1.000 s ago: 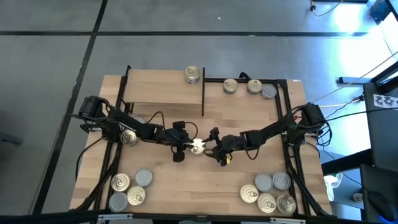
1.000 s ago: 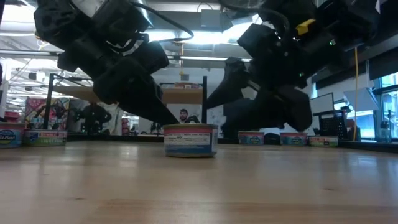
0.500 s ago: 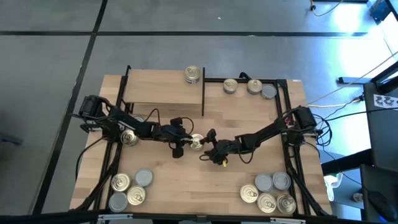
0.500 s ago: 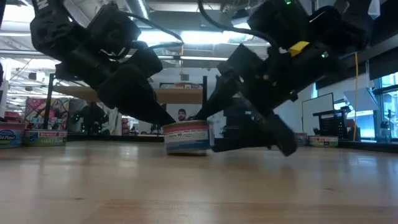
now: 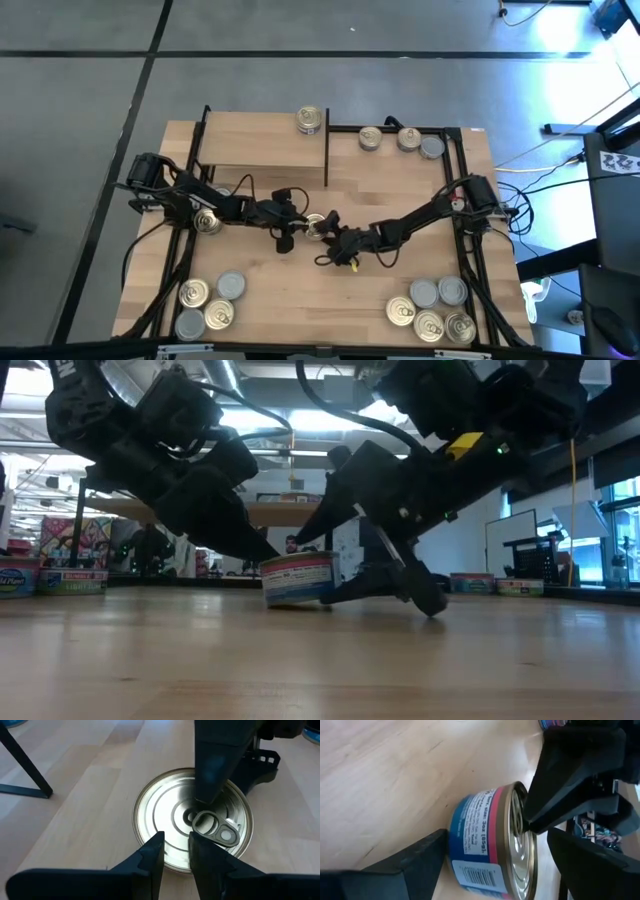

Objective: Stack canned seafood by type on shelf
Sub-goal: Stack the blue tuna can on top of the blue tuna can on the shelf

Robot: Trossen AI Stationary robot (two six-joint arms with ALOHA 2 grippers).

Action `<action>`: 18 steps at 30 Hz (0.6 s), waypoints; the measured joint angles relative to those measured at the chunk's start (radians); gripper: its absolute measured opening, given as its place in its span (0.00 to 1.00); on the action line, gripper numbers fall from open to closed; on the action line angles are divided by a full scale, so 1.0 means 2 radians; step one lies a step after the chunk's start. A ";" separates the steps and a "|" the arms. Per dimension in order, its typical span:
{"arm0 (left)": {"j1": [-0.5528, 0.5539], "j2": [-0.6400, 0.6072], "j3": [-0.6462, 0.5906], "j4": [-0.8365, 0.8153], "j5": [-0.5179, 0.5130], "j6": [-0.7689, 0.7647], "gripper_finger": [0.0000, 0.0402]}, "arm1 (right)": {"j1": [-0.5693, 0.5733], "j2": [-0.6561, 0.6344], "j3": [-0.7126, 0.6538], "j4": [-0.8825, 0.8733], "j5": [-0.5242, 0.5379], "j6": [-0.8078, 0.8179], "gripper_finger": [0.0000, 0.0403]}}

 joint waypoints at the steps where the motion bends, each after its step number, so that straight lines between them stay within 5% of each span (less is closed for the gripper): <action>1: 0.000 0.000 0.000 0.000 0.000 0.000 0.22 | -0.002 0.000 0.001 0.000 -0.001 -0.003 0.85; 18: 0.002 0.001 0.000 0.008 0.000 0.001 0.22 | -0.033 0.000 0.000 -0.065 0.012 -0.020 0.85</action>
